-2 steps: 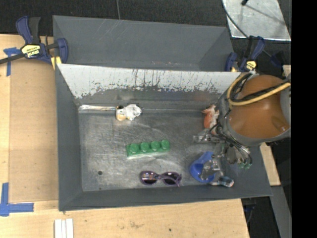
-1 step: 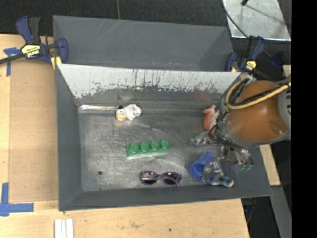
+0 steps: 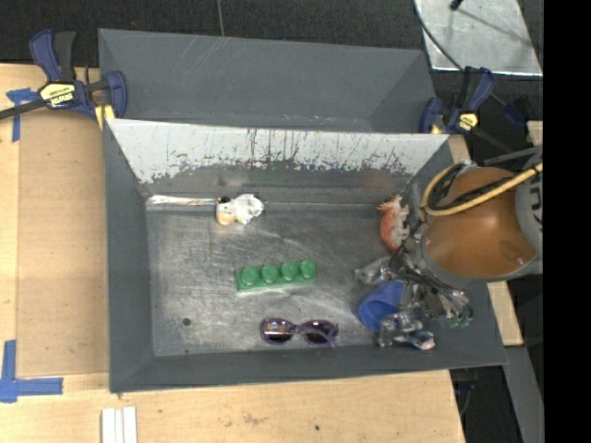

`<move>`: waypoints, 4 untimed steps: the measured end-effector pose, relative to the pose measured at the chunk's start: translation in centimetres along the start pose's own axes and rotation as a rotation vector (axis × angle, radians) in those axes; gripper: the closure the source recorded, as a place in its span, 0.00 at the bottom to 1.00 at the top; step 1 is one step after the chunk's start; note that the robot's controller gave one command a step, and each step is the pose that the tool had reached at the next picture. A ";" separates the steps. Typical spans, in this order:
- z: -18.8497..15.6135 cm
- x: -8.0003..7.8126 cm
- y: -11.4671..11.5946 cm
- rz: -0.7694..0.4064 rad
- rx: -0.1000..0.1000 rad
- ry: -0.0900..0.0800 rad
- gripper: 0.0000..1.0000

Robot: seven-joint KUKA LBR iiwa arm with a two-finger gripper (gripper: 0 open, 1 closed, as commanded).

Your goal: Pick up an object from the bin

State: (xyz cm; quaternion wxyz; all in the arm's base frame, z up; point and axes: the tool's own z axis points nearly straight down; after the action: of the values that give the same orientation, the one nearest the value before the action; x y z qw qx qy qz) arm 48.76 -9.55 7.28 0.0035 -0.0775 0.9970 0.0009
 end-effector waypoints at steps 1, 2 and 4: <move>0.0 -0.2 0.0 -0.004 0.001 0.000 0.00; 0.1 -2.9 -1.4 -0.030 0.001 0.006 0.00; -0.2 -3.0 -1.5 -0.022 0.006 -0.012 1.00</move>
Offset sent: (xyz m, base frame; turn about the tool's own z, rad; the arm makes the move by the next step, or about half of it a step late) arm 0.0292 -0.0096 -0.0028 -0.0305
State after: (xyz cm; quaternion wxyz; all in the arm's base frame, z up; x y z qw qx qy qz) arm 51.97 -10.59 7.54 0.0098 -0.0883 0.9960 -0.0015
